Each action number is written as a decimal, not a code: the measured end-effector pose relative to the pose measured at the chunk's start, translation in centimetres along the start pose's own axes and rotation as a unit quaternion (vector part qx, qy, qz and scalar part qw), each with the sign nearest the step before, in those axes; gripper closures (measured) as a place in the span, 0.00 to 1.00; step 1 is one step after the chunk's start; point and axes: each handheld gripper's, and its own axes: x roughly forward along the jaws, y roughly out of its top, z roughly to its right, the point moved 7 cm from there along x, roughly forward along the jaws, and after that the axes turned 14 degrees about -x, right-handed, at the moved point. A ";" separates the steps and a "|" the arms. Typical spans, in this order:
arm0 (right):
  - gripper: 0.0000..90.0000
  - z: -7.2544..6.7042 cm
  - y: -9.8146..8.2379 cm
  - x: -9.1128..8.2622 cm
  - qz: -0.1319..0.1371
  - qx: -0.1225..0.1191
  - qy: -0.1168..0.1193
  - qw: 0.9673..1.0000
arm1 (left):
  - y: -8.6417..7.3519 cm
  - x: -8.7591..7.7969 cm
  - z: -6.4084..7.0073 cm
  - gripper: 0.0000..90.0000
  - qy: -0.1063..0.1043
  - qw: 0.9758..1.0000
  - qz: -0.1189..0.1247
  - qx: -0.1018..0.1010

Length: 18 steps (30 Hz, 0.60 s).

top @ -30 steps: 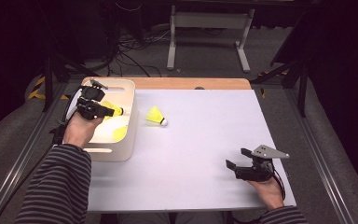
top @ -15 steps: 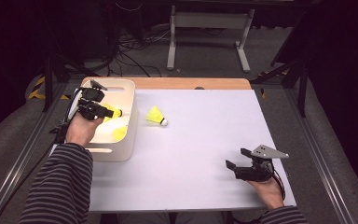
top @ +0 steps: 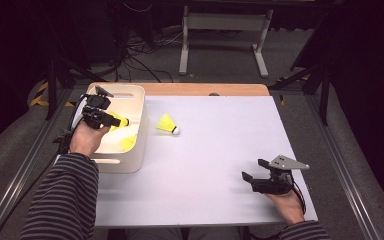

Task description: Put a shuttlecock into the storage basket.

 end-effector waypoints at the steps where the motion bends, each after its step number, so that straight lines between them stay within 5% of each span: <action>1: 0.20 0.0 0.0 0.0 0.000 -0.001 0.000 1.000 | 0.0 0.0 0.1 0.92 0.000 1.000 0.000 0.001; 18: 0.20 0.0 0.0 0.0 0.000 -0.002 0.000 1.000 | -0.2 -1.1 1.0 0.56 0.010 1.000 0.011 0.015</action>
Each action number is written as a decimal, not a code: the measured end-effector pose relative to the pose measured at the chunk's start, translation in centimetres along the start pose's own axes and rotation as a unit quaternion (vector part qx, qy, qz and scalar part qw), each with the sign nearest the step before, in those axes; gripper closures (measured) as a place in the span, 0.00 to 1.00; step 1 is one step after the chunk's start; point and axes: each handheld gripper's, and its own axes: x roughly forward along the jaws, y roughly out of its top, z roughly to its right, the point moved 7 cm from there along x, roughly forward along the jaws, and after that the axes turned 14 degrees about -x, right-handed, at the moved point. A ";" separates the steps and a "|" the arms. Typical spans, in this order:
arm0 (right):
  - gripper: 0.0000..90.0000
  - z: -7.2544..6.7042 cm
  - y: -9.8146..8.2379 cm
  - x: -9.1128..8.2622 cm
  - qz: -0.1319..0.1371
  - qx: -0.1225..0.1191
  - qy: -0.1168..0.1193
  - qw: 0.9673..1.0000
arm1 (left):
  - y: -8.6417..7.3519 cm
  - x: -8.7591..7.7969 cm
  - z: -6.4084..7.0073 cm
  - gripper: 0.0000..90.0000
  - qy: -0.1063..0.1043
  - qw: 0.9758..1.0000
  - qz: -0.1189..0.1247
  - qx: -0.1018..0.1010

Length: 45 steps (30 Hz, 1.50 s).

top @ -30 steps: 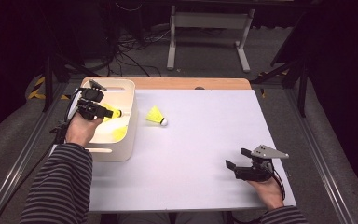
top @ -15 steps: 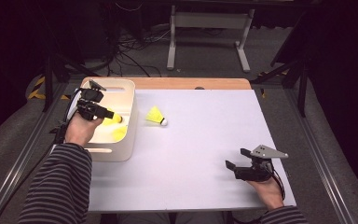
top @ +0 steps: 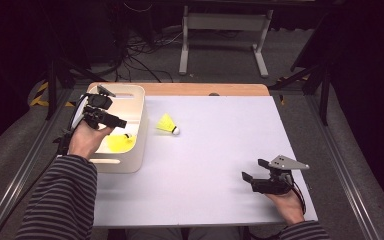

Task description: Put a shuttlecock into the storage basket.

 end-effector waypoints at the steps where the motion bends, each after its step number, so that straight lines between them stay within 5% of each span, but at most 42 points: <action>1: 0.20 0.0 0.0 0.0 0.000 0.000 0.000 1.000 | 0.0 -0.1 0.1 0.55 -0.002 1.000 0.002 0.000; 16: 0.20 0.0 0.0 0.0 0.001 -0.001 0.000 1.000 | 0.2 -1.4 0.8 0.44 -0.004 1.000 0.022 0.014; 45: 0.20 0.0 0.1 -0.1 0.002 -0.004 -0.003 1.000 | 0.5 -2.6 3.1 0.43 -0.024 0.999 0.024 0.036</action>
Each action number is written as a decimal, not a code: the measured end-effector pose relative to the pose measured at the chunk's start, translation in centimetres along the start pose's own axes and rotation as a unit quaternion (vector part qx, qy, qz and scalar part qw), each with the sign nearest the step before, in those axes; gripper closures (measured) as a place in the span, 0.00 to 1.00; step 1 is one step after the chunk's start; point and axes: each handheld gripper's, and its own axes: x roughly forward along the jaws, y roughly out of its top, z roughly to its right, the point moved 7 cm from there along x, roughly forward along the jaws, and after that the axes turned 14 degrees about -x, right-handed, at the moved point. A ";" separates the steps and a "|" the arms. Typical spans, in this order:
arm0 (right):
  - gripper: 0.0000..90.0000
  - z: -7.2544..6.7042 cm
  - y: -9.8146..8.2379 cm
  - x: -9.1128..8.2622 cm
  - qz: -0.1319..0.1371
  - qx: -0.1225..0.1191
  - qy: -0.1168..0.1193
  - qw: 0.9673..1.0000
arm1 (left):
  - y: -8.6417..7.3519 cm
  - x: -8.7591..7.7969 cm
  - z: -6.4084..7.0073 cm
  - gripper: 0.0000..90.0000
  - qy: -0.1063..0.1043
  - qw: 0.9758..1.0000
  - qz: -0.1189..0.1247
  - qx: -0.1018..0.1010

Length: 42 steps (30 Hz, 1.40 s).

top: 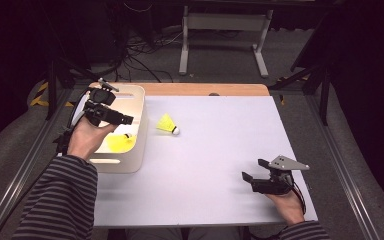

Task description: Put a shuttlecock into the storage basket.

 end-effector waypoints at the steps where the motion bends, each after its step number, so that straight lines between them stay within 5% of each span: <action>1: 0.20 0.0 0.0 0.0 0.000 0.001 0.000 1.000 | 0.0 0.0 0.1 0.43 -0.001 1.000 -0.002 0.002; 42: 0.20 0.0 0.0 0.0 -0.001 0.003 0.000 1.000 | 0.0 0.5 5.0 0.43 -0.029 0.998 -0.008 0.060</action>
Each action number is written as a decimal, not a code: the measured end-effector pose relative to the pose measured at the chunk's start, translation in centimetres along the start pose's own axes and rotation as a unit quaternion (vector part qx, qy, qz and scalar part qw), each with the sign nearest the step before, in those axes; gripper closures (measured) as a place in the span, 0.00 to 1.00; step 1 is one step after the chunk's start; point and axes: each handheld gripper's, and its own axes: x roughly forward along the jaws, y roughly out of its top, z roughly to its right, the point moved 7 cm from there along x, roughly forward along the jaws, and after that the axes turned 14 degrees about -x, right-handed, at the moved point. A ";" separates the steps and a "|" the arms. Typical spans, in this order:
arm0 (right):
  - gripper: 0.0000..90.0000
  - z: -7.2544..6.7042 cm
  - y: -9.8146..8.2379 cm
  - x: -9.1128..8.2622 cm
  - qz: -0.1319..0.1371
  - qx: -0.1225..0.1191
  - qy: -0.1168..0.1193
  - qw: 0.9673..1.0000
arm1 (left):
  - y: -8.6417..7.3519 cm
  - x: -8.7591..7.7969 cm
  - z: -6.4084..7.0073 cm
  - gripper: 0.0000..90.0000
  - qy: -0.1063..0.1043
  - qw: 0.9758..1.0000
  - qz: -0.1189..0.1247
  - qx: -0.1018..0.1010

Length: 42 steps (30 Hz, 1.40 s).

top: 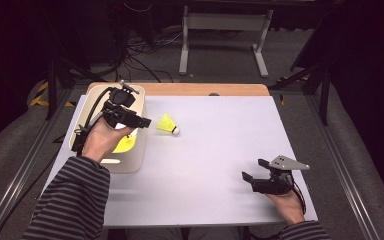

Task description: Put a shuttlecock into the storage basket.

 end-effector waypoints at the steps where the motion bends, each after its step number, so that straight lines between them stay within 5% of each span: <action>1: 0.20 0.0 0.0 0.0 0.000 0.000 0.000 1.000 | 0.0 0.1 0.1 0.43 -0.001 1.000 0.000 -0.001; 42: 0.20 0.0 0.0 0.0 0.000 0.000 0.001 1.000 | -1.3 2.4 3.6 0.42 -0.020 0.999 -0.013 0.031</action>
